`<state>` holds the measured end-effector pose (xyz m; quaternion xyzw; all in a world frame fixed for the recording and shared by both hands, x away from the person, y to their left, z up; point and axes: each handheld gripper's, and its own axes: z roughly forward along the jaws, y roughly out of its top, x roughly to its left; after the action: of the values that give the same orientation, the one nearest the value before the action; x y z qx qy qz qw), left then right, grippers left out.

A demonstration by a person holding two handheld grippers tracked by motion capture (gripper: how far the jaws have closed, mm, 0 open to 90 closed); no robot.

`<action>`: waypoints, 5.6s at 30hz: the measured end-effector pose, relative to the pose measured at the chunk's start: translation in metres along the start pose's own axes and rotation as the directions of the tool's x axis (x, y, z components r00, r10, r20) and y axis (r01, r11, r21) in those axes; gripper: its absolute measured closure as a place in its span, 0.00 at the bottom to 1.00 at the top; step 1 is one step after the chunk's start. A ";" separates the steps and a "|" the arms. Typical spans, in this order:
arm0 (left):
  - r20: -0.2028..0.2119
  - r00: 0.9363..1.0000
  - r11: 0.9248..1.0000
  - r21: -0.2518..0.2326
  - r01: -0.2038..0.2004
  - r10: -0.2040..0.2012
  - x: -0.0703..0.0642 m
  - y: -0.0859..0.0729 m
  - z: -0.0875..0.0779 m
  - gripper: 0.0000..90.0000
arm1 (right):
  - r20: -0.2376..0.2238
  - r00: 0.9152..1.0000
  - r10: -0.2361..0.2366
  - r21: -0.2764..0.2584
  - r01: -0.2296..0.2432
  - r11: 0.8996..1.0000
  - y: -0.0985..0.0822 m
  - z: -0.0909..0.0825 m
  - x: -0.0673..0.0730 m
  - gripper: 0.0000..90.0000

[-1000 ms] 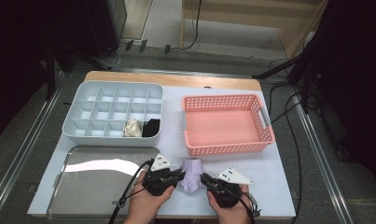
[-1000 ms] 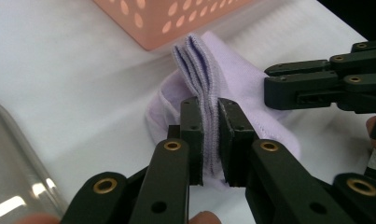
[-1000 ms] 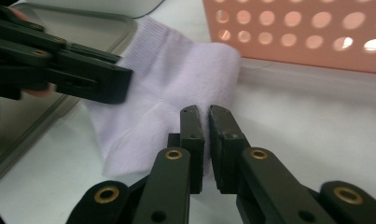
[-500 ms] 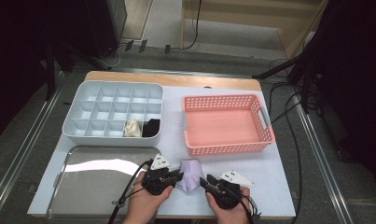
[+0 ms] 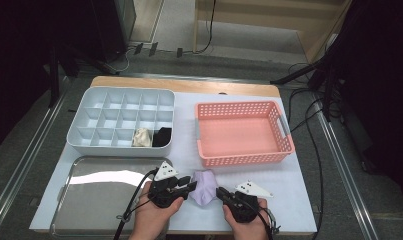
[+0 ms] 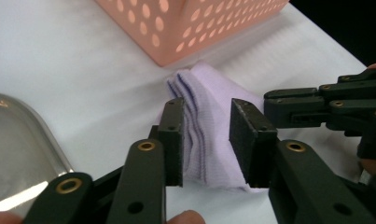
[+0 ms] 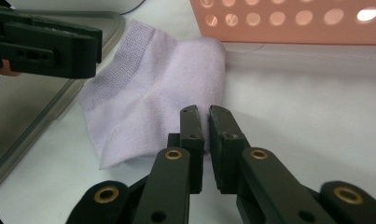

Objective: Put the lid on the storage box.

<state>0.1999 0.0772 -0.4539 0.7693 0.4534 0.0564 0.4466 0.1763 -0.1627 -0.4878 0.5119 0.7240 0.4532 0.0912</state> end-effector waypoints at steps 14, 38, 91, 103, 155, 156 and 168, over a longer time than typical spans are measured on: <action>0.012 0.999 0.994 0.101 -0.048 0.047 -0.017 -0.007 0.026 1.00 | 0.005 0.999 -0.032 -0.018 0.032 0.999 0.003 -0.003 0.004 0.95; 0.025 1.000 0.993 0.118 0.000 -0.003 -0.012 -0.008 0.027 0.92 | -0.119 0.990 -0.079 -0.107 0.066 0.992 0.007 -0.003 0.032 0.96; 0.081 0.997 0.993 0.120 0.009 -0.019 -0.006 -0.001 0.017 0.83 | -0.072 0.996 -0.061 -0.114 0.052 0.992 0.002 0.001 0.030 0.94; 0.021 0.998 0.994 0.092 0.062 -0.064 0.018 -0.004 0.009 0.82 | -0.054 0.996 -0.071 -0.115 0.065 0.991 0.003 0.001 0.029 0.94; 0.072 0.982 0.983 0.067 0.170 -0.175 0.021 0.007 0.021 0.89 | -0.143 0.983 -0.113 -0.102 0.099 0.990 -0.006 0.006 0.047 0.83; 0.075 0.982 0.983 0.067 0.170 -0.175 0.021 0.007 0.021 0.89 | -0.142 0.983 -0.119 -0.118 0.103 0.988 -0.005 0.001 0.046 0.88; 0.083 0.979 0.981 0.072 0.178 -0.184 0.021 0.007 0.022 0.89 | -0.113 0.984 -0.140 -0.096 0.130 0.987 -0.004 0.017 0.052 0.99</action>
<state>0.2270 0.0775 -0.4687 0.7405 0.5027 -0.0334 0.4447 0.1592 -0.1104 -0.4832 0.4291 0.7404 0.5075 0.1007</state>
